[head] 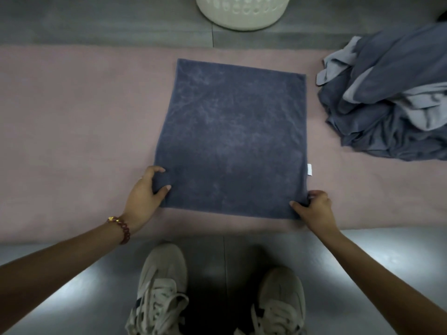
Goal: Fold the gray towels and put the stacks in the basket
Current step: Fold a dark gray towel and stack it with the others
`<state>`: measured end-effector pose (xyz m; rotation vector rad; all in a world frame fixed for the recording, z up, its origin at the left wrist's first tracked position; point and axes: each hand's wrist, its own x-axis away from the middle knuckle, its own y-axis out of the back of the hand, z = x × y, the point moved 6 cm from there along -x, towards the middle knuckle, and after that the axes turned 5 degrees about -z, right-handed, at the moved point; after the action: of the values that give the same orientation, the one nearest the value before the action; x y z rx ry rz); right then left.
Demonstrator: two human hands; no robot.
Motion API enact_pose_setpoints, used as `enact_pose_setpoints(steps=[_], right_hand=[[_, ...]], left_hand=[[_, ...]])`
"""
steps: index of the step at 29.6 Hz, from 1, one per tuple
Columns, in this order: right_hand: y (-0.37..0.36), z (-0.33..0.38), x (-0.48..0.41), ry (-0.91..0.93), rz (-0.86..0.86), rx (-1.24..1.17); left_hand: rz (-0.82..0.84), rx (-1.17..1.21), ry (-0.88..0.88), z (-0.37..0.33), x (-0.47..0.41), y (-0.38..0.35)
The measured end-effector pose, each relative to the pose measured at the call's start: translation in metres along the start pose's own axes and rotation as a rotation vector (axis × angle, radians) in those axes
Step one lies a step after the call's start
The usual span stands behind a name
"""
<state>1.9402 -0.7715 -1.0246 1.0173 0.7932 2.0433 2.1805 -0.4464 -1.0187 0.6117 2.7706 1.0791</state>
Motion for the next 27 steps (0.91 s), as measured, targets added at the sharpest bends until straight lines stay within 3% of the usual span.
enact_pose_setpoints(steps=[3, 7, 13, 20, 24, 27], right_hand=[[-0.002, -0.002, -0.004, -0.037, 0.147, 0.065], [0.000, 0.012, 0.000, 0.040, 0.072, 0.110], [0.002, 0.014, 0.009, 0.000, -0.030, -0.429], [0.019, 0.027, 0.010, 0.084, 0.118, -0.549], [0.035, 0.038, 0.011, 0.150, 0.016, -0.589], [0.029, 0.020, 0.007, -0.017, -0.024, -0.633]], left_hand=[[-0.025, 0.113, 0.001, 0.000, 0.005, 0.005], [-0.083, 0.222, 0.014, -0.007, 0.003, 0.013], [-0.192, 0.287, 0.040, -0.007, 0.004, 0.017], [-0.217, 0.213, 0.026, -0.008, 0.003, 0.022], [-0.185, 0.437, 0.216, -0.004, 0.005, 0.019], [-0.148, 0.522, 0.388, 0.011, 0.013, 0.014]])
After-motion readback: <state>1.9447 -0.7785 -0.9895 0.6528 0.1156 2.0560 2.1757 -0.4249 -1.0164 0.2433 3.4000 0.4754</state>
